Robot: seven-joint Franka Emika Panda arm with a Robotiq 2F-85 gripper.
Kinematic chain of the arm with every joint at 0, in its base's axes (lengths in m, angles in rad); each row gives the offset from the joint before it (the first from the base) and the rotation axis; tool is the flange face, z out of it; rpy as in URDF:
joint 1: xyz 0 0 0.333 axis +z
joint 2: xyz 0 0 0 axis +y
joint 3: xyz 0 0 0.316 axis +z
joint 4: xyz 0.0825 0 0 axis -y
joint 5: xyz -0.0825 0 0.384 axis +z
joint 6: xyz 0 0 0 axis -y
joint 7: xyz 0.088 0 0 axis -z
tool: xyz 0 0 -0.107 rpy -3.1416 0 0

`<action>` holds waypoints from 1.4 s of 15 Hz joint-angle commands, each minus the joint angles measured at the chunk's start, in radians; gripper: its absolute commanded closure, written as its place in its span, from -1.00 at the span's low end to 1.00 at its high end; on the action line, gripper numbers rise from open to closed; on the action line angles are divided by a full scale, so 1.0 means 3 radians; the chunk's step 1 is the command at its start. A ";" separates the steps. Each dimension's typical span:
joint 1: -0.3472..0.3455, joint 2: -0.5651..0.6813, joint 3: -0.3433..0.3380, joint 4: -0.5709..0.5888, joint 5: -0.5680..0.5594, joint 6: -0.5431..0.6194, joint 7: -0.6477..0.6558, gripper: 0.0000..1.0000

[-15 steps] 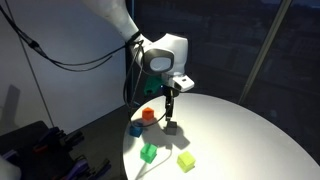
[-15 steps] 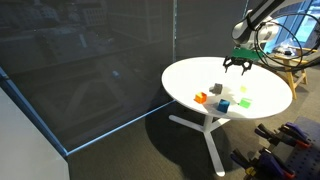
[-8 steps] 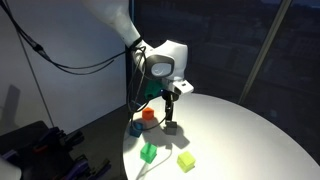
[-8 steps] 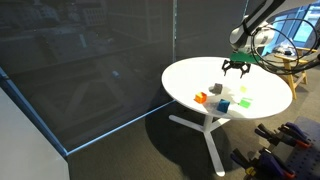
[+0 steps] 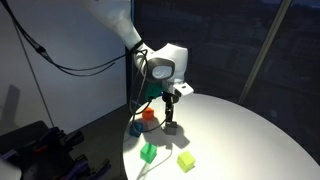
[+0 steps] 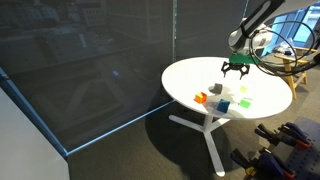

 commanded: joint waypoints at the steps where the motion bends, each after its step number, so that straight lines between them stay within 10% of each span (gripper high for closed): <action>1: 0.0025 0.0004 -0.0027 0.0008 0.0018 -0.0011 -0.0013 -1.00; 21: 0.0026 0.0374 -0.0008 0.0406 0.0112 0.0022 0.0144 -1.00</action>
